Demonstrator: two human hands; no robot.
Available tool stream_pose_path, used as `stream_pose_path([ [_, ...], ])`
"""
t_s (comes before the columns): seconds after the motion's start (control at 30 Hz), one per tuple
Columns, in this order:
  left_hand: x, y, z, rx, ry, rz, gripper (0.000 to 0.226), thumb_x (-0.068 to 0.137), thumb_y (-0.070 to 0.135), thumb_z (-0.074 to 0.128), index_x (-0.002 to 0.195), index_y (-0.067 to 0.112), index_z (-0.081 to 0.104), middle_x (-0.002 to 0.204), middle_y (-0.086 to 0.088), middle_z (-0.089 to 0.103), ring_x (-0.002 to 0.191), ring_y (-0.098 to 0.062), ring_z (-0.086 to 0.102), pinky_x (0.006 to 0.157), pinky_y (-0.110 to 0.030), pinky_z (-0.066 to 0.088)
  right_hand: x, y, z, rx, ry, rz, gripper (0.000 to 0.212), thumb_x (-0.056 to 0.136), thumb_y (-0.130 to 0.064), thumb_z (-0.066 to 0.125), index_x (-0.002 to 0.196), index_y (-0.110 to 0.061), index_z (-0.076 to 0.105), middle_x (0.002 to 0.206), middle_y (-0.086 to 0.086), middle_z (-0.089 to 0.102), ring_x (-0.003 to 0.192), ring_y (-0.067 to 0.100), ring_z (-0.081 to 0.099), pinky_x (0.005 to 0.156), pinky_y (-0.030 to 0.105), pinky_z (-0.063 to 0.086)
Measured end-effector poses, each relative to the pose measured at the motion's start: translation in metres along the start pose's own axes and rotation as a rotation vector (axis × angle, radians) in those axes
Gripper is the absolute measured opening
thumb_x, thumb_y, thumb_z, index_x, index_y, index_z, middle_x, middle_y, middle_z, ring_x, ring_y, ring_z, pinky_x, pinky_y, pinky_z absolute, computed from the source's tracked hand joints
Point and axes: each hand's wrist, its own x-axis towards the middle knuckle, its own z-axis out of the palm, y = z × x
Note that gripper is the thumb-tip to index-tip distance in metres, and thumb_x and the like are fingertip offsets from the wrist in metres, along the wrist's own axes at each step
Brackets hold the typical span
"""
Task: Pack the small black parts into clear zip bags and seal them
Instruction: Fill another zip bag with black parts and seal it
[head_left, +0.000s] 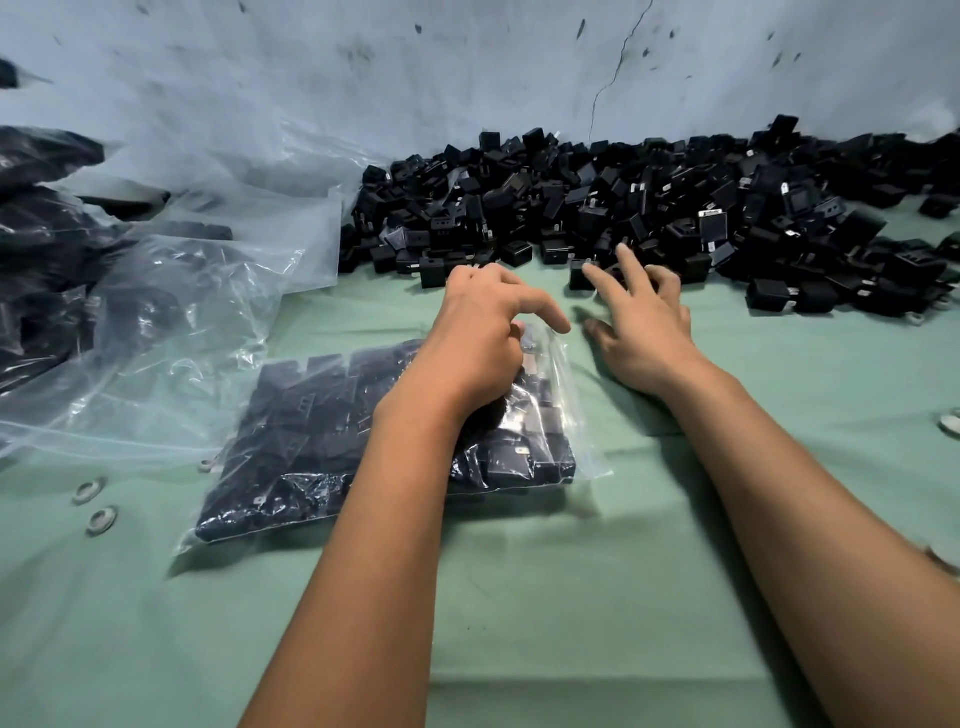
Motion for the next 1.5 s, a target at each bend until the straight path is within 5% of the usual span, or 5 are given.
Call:
stream_pose_path([
  [0.27, -0.001, 0.000, -0.001, 0.000, 0.006, -0.029, 0.043, 0.095, -0.004, 0.059, 0.096, 0.036, 0.076, 0.117, 0.005, 0.057, 0.118, -0.013, 0.035, 0.092, -0.011, 0.020, -0.002, -0.005, -0.004, 0.141, 0.281, 0.043, 0.044, 0.092, -0.035, 0.072, 0.132, -0.024, 0.058, 0.125, 0.010, 0.047, 0.125, 0.032, 0.035, 0.109, 0.044, 0.038],
  [0.63, -0.003, -0.009, -0.007, -0.092, 0.039, -0.054, 0.025, 0.087, 0.013, 0.080, 0.088, 0.038, 0.076, 0.115, 0.004, 0.059, 0.123, -0.019, 0.044, 0.108, -0.033, 0.035, -0.010, -0.010, -0.011, 0.577, 0.170, 0.103, 0.047, 0.073, -0.026, 0.092, 0.114, -0.018, 0.072, 0.101, -0.001, 0.072, 0.090, 0.015, 0.067, 0.088, 0.030, 0.056],
  [1.0, -0.001, -0.008, -0.008, -0.140, 0.101, -0.022, 0.022, 0.081, 0.011, 0.084, 0.088, 0.031, 0.078, 0.108, 0.003, 0.064, 0.116, -0.023, 0.055, 0.103, -0.044, 0.044, -0.014, -0.020, -0.014, 1.108, -0.237, 0.061, 0.040, 0.109, -0.029, 0.047, 0.095, 0.002, 0.069, 0.077, 0.026, 0.073, 0.049, 0.020, 0.058, 0.042, 0.022, 0.044],
  [1.13, -0.001, -0.006, -0.007, -0.125, 0.120, -0.008, 0.021, 0.083, 0.012, 0.084, 0.089, 0.031, 0.078, 0.108, 0.005, 0.064, 0.114, -0.021, 0.054, 0.099, -0.041, 0.044, -0.014, -0.018, -0.010, 1.103, -0.263, 0.060, 0.044, 0.108, -0.022, 0.050, 0.074, -0.008, 0.073, 0.071, 0.020, 0.068, 0.055, 0.022, 0.055, 0.046, 0.023, 0.043],
  [1.5, 0.000, -0.008, -0.004, -0.112, 0.130, -0.015, 0.017, 0.083, 0.015, 0.083, 0.090, 0.030, 0.078, 0.108, 0.006, 0.064, 0.113, -0.019, 0.054, 0.098, -0.045, 0.046, -0.021, 0.000, -0.037, 0.951, -0.698, -0.188, 0.046, 0.076, 0.001, 0.081, 0.119, 0.001, 0.066, 0.110, 0.020, 0.070, 0.101, 0.029, 0.065, 0.106, 0.052, 0.049],
])
